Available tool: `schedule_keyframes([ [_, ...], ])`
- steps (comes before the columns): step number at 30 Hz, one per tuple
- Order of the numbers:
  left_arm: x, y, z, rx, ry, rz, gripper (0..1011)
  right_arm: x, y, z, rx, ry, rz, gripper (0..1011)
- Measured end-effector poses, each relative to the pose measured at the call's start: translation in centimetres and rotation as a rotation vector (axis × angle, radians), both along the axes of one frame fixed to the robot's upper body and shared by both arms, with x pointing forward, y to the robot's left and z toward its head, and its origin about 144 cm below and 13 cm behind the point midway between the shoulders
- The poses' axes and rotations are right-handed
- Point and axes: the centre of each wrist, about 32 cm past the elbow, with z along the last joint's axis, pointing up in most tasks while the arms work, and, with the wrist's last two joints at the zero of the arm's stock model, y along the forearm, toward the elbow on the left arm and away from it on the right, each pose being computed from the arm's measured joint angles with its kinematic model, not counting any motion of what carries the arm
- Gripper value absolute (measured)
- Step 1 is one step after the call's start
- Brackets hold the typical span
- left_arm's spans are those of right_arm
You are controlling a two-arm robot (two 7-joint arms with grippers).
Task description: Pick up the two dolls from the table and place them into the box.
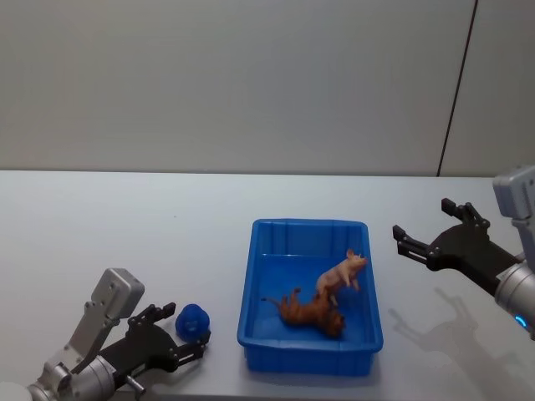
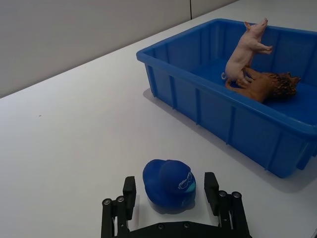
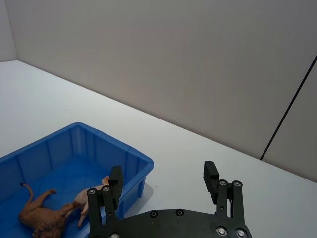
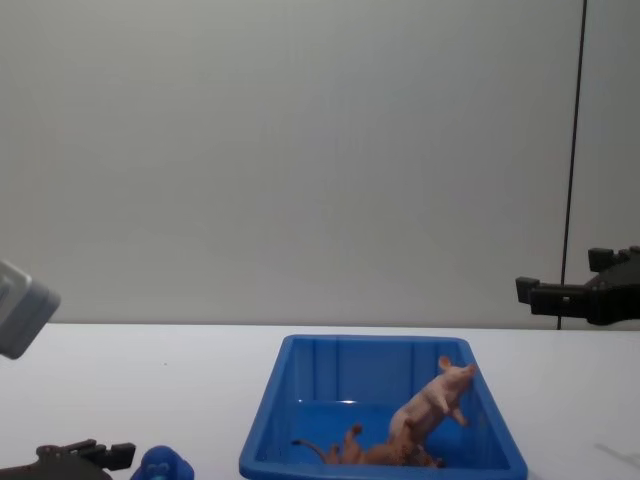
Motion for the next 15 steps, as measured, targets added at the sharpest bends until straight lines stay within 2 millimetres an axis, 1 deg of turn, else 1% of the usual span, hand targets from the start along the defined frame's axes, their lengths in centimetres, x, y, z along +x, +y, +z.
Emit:
schedule_keyframes([
  [2, -0.01, 0.00, -0.06, 0.001, -0.007, 0.002, 850, 0.00, 0.00, 0.00, 0.000, 0.000, 0.000, 1001],
  [4, -0.03, 0.01, -0.11, 0.001, -0.019, 0.007, 786, 0.00, 0.00, 0.00, 0.000, 0.000, 0.000, 1001],
  [6, -0.11, 0.02, -0.20, 0.002, -0.028, 0.012, 744, 0.00, 0.00, 0.00, 0.000, 0.000, 0.000, 1001],
  [11, -0.33, 0.10, -0.42, 0.004, -0.042, 0.020, 566, 0.00, 0.00, 0.00, 0.000, 0.000, 0.000, 1001],
  [13, -0.40, 0.13, -0.49, 0.004, -0.046, 0.023, 533, 0.00, 0.00, 0.00, 0.000, 0.000, 0.000, 1001],
  [15, -0.54, 0.20, -0.63, 0.004, -0.051, 0.028, 445, 0.00, 0.00, 0.00, 0.000, 0.000, 0.000, 1001],
])
